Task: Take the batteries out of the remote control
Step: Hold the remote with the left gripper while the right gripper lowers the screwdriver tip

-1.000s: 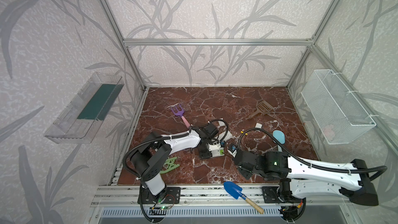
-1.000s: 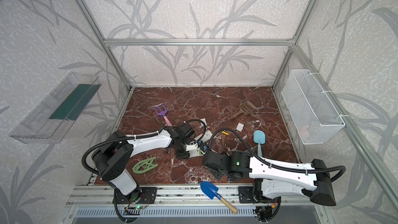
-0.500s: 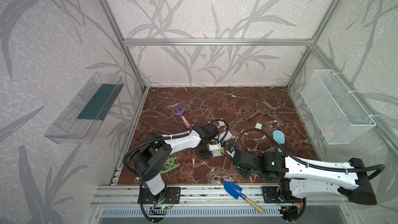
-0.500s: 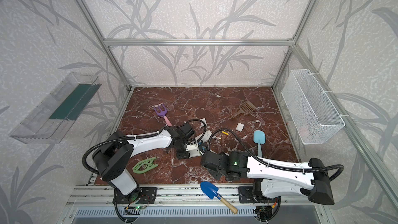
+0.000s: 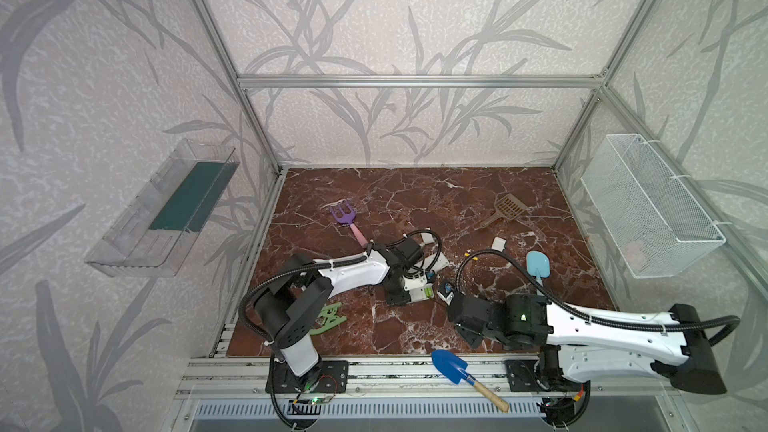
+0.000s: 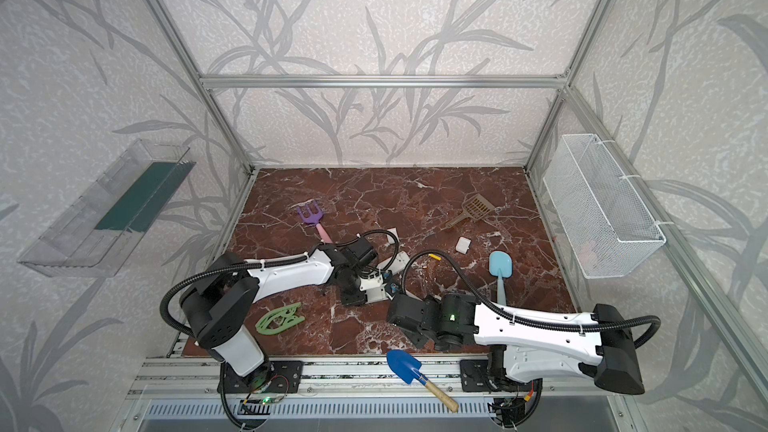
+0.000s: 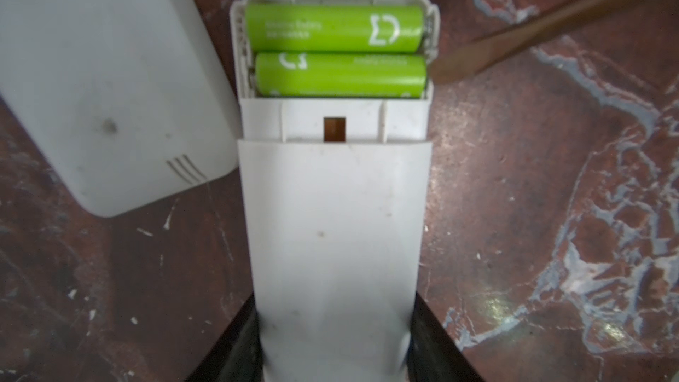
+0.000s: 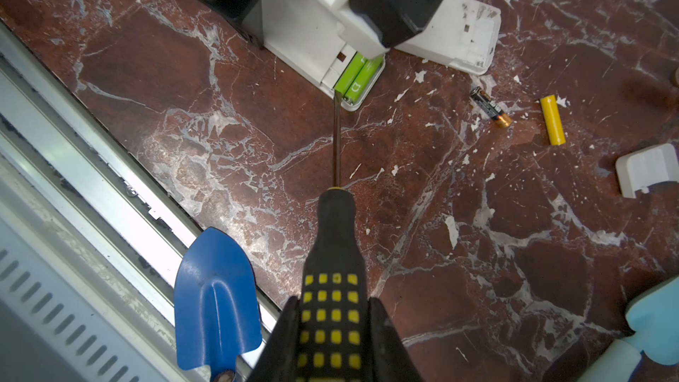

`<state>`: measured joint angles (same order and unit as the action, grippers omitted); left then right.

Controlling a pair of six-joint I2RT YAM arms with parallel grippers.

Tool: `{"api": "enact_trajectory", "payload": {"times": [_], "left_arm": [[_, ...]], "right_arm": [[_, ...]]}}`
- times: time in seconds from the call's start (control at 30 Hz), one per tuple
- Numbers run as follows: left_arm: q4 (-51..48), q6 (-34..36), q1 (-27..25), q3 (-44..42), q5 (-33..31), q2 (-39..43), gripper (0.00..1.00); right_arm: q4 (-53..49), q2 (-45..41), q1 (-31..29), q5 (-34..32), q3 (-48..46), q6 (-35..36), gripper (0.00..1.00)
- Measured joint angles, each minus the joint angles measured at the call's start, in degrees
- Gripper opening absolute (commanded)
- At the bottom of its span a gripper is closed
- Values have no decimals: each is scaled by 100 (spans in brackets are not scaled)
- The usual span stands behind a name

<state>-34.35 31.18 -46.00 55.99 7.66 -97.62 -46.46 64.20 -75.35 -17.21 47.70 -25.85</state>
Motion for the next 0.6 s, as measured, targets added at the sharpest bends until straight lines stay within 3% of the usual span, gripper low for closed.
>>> {"api": "enact_trajectory", "payload": {"times": [0.6], "left_arm": [[-79,-44,-17,66,-31,-52,48]], "right_arm": [[179,-125,-15,-33,-210,-190,0]]}}
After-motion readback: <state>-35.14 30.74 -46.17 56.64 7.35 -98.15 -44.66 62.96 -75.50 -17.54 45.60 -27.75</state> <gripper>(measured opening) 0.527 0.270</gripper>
